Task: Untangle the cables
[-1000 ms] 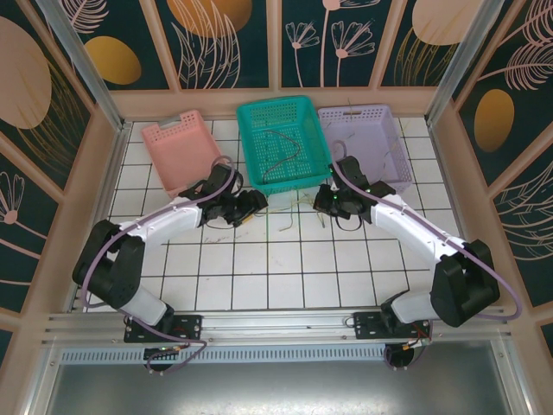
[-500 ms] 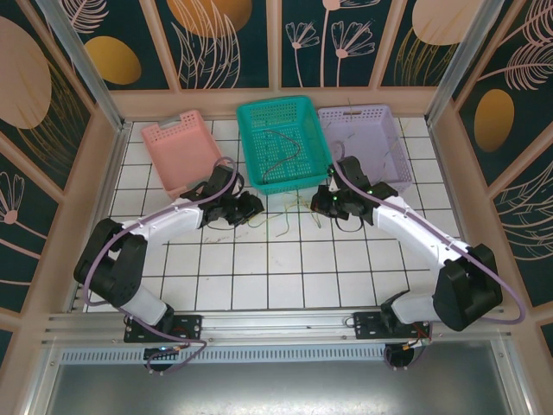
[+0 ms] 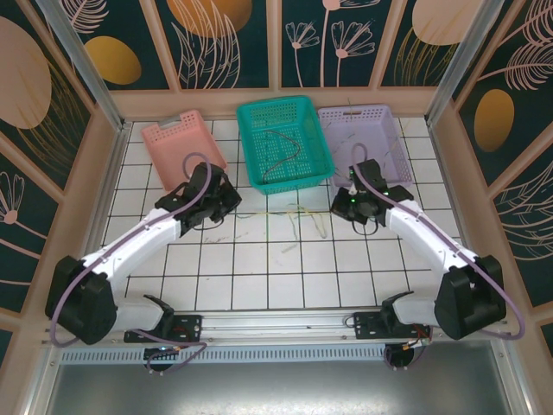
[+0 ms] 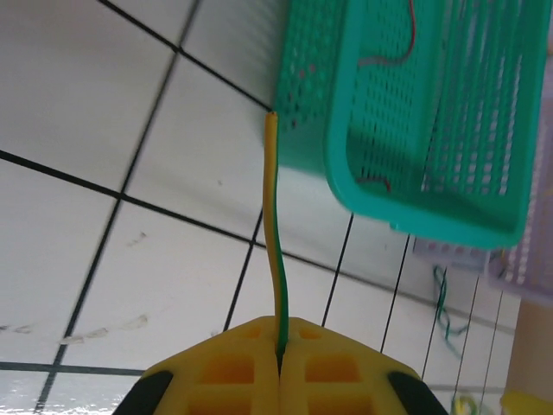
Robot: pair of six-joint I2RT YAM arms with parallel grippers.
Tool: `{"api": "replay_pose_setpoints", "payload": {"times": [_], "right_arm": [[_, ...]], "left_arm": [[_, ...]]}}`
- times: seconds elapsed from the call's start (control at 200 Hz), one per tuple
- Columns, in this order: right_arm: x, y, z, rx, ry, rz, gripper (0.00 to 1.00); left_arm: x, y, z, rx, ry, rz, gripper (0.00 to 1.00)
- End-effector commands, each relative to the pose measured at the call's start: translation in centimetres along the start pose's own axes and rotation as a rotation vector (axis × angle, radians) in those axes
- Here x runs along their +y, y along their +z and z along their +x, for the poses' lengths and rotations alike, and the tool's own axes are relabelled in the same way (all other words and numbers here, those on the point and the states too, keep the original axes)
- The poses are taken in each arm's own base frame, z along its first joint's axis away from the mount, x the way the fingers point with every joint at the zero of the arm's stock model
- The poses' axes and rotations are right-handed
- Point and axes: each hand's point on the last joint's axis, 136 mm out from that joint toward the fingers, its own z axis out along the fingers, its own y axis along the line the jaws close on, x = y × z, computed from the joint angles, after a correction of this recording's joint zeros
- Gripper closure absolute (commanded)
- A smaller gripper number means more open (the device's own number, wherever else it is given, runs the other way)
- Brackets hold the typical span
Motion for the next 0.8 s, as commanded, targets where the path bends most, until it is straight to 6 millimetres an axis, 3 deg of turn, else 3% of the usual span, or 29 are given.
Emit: {"api": "replay_pose_setpoints", "payload": {"times": [0.0,0.13,0.29,0.505,0.52,0.651,0.796], "right_arm": [[-2.7,-0.8,-0.5,-0.033,0.083,0.035,1.0],[-2.4,-1.1,-1.0,-0.055,0.093,-0.012,1.0],[-2.4,-1.0,-1.3,-0.063,0.071,-0.012,1.0],[-5.3,-1.9,-2.4,-0.113,0.065,0.138,1.0],[-5.6,-2.0,-2.6,-0.119,0.071,0.148,1.0],[-7.6,-3.0,-4.2,-0.174,0.144,0.209,1.0],[-7.6,-2.6,-5.0,-0.18,0.161,0.175,1.0]], "left_arm": [[4.0,-1.8,-3.3,-0.149,-0.123,-0.135,1.0],[4.2,-2.8,-5.1,-0.208,-0.234,-0.08,1.0],[3.5,-2.9,-6.0,-0.226,-0.238,-0.071,1.0],[4.5,-5.2,-8.8,-0.335,-0.188,-0.144,1.0],[3.8,-5.8,-9.5,-0.355,-0.181,-0.134,1.0],[4.0,-8.1,-11.6,-0.443,-0.125,-0.199,1.0],[3.4,-9.2,-12.4,-0.48,-0.099,-0.2,1.0]]}}
